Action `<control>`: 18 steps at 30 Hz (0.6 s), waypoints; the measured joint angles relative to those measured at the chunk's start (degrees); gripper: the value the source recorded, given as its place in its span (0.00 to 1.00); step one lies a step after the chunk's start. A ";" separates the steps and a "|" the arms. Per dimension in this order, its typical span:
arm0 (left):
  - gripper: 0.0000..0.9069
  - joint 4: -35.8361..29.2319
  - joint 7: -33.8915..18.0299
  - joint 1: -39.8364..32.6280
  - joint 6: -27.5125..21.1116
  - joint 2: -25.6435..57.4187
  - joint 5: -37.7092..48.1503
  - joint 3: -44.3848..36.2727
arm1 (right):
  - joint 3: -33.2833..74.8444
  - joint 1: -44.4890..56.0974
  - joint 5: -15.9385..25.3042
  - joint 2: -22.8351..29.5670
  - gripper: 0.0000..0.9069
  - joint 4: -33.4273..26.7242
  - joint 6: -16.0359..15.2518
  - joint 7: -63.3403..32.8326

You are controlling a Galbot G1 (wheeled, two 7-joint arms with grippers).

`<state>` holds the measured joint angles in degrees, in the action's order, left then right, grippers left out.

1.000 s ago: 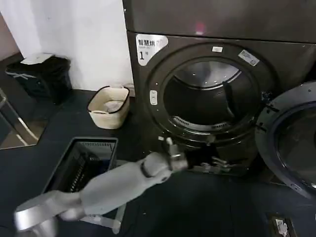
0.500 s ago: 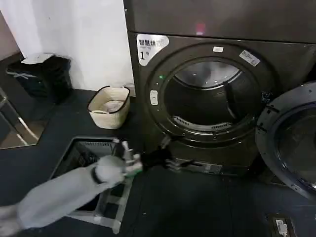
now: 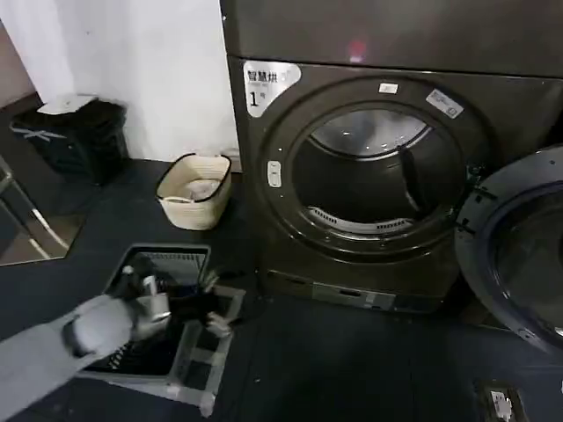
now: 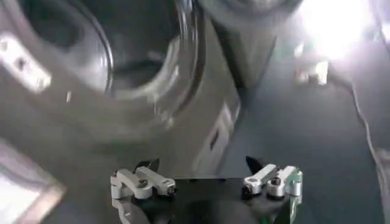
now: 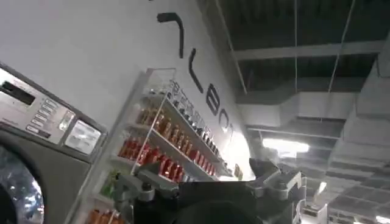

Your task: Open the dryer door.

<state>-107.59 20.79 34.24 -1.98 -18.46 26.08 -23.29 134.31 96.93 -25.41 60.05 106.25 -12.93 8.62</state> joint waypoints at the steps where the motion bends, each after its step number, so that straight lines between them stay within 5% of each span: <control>1: 1.00 -0.03 -0.02 1.02 -1.17 1.00 -0.64 1.10 | -0.22 -0.18 0.05 0.00 1.00 0.07 0.00 0.03; 11: 1.00 1.33 6.25 4.66 -11.30 8.21 -5.57 6.26 | -1.82 -1.13 0.50 -0.04 1.00 -0.62 0.21 0.27; 18: 1.00 3.65 10.94 5.58 -11.95 10.17 -10.50 6.54 | -2.62 -1.54 1.25 -0.13 1.00 -0.80 0.30 0.42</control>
<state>-103.93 31.73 39.82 -13.93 -8.29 15.58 -16.75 131.69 95.39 -24.17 59.92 105.45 -12.63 9.04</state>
